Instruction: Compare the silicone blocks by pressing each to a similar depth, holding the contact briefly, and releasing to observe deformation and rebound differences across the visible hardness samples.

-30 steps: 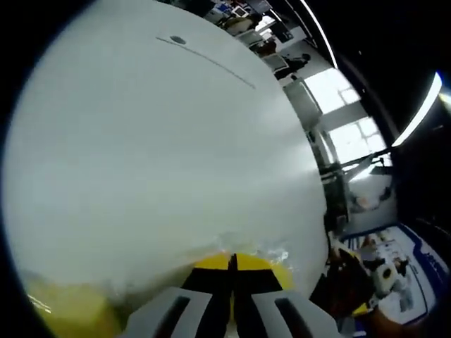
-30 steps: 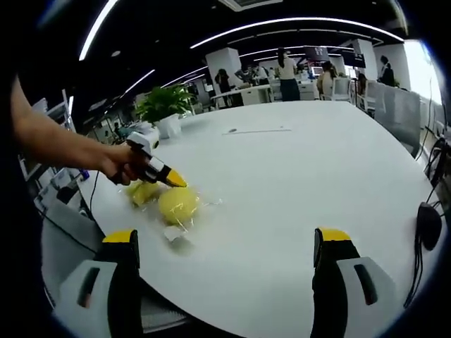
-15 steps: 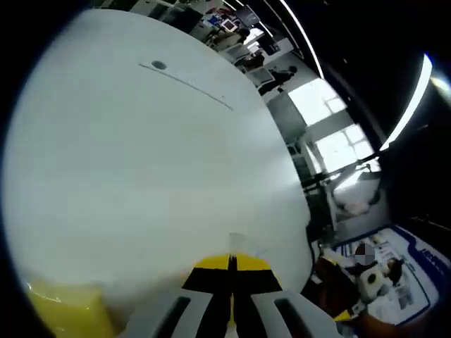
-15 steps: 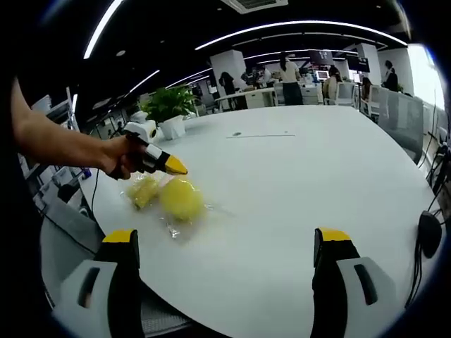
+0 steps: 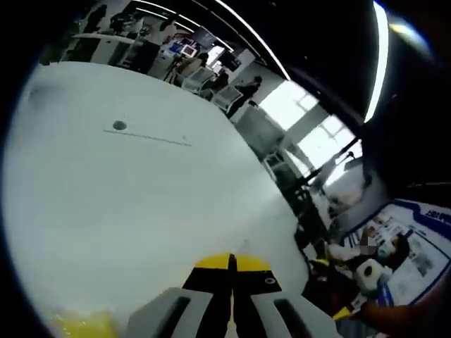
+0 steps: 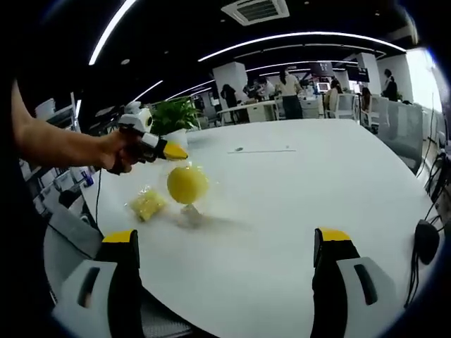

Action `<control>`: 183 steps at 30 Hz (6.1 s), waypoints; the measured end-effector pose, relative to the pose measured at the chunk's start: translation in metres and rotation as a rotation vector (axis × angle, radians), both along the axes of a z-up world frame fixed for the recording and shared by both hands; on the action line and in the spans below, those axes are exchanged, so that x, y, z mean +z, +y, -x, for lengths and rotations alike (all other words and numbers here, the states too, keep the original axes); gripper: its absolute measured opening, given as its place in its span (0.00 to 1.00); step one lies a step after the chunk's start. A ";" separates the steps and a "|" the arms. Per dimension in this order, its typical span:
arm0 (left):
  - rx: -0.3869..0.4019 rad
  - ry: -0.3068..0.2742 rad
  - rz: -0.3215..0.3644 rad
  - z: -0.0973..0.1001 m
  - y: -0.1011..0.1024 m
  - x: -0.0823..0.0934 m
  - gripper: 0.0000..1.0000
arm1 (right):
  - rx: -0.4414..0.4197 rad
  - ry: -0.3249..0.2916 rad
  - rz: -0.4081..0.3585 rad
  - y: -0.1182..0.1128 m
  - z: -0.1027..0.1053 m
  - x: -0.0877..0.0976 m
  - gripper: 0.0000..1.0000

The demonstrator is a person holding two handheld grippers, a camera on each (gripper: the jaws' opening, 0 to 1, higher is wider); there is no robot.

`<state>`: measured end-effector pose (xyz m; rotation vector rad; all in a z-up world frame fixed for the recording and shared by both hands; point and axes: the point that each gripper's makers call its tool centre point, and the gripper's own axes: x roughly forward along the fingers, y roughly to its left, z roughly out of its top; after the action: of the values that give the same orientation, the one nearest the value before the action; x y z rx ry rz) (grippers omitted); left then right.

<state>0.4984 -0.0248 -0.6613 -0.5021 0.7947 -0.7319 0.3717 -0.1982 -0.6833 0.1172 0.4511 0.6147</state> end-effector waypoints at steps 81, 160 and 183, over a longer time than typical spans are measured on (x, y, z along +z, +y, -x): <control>-0.250 -0.465 0.295 0.072 -0.014 0.276 0.00 | 0.395 -0.369 -0.218 0.096 -0.047 0.212 0.97; -0.303 -0.547 0.188 0.096 0.005 0.272 0.00 | 0.691 -0.198 -0.350 0.168 -0.009 0.243 0.05; -0.280 -0.497 0.170 0.098 0.011 0.263 0.00 | 0.693 -0.148 -0.349 0.173 -0.009 0.234 0.01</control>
<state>0.4008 -0.0143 -0.3979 -0.3399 0.3385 -1.1368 0.3802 -0.0256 -0.4490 0.2488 0.2275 1.3742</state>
